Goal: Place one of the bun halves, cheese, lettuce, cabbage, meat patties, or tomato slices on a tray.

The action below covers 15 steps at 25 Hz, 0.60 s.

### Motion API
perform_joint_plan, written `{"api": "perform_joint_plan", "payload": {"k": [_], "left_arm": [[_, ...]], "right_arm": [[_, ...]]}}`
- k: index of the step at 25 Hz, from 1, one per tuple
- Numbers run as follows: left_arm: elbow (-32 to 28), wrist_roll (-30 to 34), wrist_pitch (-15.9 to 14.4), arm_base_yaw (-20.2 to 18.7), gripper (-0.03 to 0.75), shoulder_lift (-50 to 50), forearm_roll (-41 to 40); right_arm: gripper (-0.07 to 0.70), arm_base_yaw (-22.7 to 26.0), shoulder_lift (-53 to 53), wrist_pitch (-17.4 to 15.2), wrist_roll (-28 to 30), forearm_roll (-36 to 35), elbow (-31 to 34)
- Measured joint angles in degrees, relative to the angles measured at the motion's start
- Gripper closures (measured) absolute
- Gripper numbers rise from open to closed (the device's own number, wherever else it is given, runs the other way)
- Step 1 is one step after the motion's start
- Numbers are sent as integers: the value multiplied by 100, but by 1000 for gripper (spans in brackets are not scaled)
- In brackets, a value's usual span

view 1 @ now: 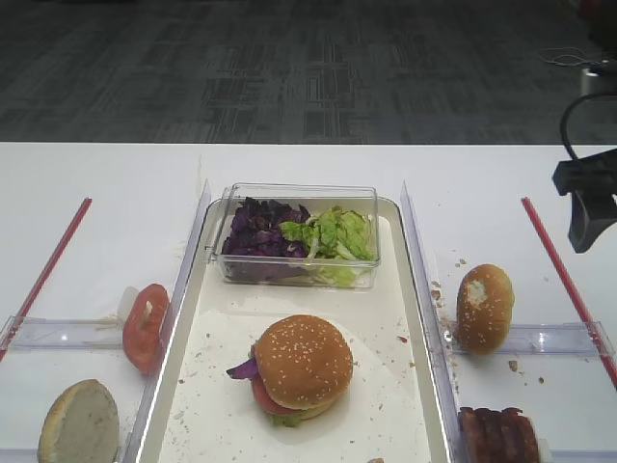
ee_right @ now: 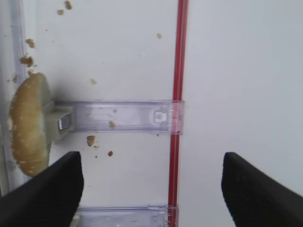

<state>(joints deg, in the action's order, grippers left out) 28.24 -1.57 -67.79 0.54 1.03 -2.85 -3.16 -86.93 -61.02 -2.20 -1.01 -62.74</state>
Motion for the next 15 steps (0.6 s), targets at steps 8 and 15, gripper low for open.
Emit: {"api": "perform_joint_plan", "payload": {"k": [8,15], "left_arm": [[0,0,0,0,30,0,0],[0,0,0,0,30,0,0]], "right_arm": [[6,272,-6,-311,260,68,47],[6,272,1062,-60,411,-134,1587]]}}
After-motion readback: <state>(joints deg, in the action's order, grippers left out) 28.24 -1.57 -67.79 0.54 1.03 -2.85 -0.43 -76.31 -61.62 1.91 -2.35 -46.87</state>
